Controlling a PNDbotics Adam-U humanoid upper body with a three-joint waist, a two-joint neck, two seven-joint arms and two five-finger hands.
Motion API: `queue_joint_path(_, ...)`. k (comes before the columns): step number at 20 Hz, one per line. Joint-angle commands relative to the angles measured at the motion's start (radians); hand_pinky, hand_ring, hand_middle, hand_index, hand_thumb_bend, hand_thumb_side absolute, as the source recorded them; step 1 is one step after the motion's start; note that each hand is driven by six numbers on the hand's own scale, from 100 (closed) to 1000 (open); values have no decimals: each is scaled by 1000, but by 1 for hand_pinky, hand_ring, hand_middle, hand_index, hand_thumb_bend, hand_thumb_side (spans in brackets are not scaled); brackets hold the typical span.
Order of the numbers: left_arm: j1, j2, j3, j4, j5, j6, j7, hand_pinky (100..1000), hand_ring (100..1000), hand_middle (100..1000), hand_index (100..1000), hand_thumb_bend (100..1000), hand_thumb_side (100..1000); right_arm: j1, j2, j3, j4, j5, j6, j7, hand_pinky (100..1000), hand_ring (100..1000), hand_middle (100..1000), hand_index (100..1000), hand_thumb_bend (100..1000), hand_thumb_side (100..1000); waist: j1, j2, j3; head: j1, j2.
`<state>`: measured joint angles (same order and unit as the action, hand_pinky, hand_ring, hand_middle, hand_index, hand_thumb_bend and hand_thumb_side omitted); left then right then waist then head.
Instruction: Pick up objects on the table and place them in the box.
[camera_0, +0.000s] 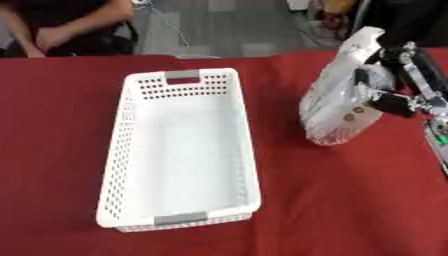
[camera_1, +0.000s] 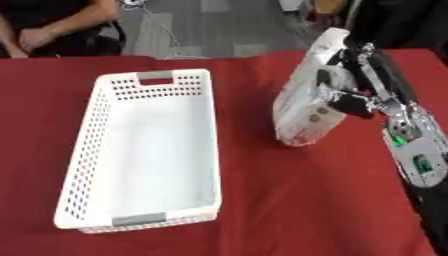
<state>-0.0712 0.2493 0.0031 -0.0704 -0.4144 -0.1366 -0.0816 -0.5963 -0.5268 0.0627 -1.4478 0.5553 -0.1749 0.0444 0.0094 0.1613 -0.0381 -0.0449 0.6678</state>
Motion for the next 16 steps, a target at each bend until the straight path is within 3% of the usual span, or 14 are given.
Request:
queue_joint_path(1,1,23,1,1,-5,1,0,648,616,685,804,100,253,-6,-24,-3,-22,-4,3,-22,100,100,100,228,100,100,-1,-11,2,-13,-10)
queue_joint_path(6,1,23,1,0,-4,1,0,649,616,685,804,100,254,-6,-25,-2,-37,33,-9,-29,100,100,100,184,100,100,-1,-11,2,-13,-10)
queue_joint_path(16,1,23,1,0,-3,1,0,649,616,685,804,100,254,-5,-25,-5,-48,58,-17,-59,100,100,100,180,100,100,0,-11,0,-13,-11)
